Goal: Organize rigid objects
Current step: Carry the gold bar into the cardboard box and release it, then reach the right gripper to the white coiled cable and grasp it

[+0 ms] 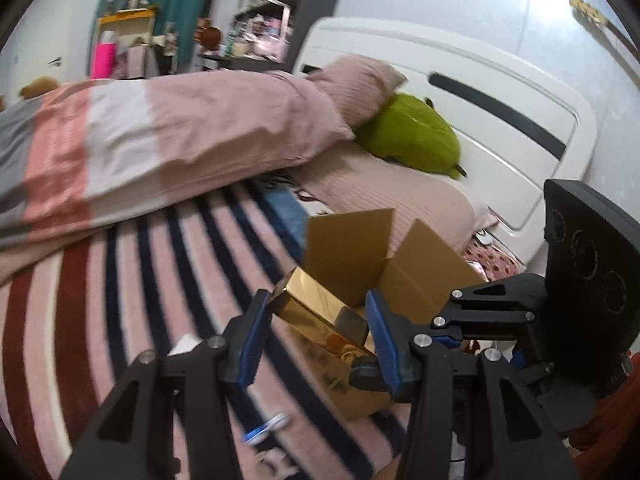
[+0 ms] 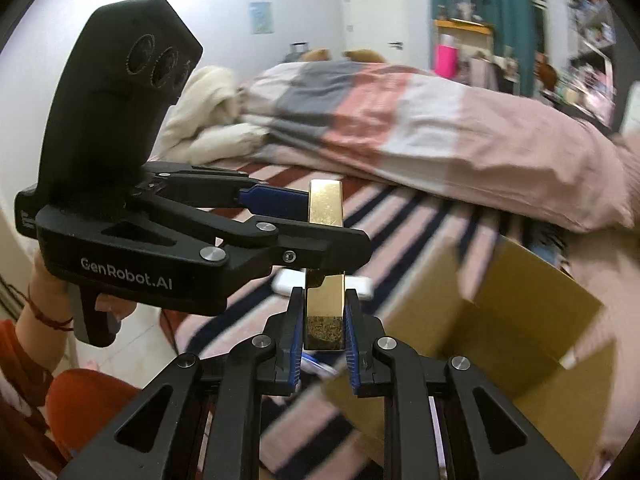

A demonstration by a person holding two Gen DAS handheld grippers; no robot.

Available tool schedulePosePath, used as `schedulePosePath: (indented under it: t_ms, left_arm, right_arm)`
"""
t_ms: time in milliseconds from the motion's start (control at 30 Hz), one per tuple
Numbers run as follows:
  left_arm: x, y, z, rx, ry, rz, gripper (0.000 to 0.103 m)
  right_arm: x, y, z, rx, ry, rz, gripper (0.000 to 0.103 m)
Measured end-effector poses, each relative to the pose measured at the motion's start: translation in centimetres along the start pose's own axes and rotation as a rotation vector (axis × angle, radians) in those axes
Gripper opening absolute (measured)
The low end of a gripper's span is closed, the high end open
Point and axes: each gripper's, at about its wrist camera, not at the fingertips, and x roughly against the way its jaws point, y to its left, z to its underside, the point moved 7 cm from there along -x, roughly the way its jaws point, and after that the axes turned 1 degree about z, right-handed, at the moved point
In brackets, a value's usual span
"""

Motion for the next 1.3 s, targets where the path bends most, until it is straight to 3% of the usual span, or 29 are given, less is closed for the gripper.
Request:
schedulePosePath:
  t_ms: [133,333,400,500,833,933,1033,1300]
  left_arm:
    - [-3.4,-2.4,-1.0,-0.039,0.056,0.026,0.046]
    - [-7.1,-3.6,-0.3,-0.043,0.13,0.047,0.047]
    - [-7.5,-3.5,0.0,-0.063,0.146,-0.003,0.058]
    - [-7.4,-3.8,0.1,-0.08,0.138,-0.015,0.068]
    - [-3.3,-1.1,-0.1,-0.009,0.06,-0.03,0.072]
    - [-1.0,0.6,0.7,0.023,0.026,-0.053,0.072]
    - [1.2,2.9,1.9,0.074,-0.004,-0.083,0.076]
    - [6.1,9.4,7.6,0.159,-0.041,-0.192,0.077]
  right_arm:
    - [1.4,-3.7,1.3,-0.049,0.013,0.057,0.013]
    - [1.3,-7.1,3.6,-0.117,0.09,0.066,0.013]
    - [1.2,-7.7,4.0,-0.138,0.109,0.059,0.013]
    - [1.3,-8.2,3.9,-0.149,0.106,0.059,0.014]
    - [1.3,-8.3,4.0,-0.148,0.115,0.091,0.015]
    - [2.0,-7.4,3.4,-0.138,0.082,0.086,0.015]
    - [2.5,-4.9,2.1,-0.086,0.031,0.074,0.03]
    - [0.6,4.8,0.5,0.036,-0.008,-0.078,0.03]
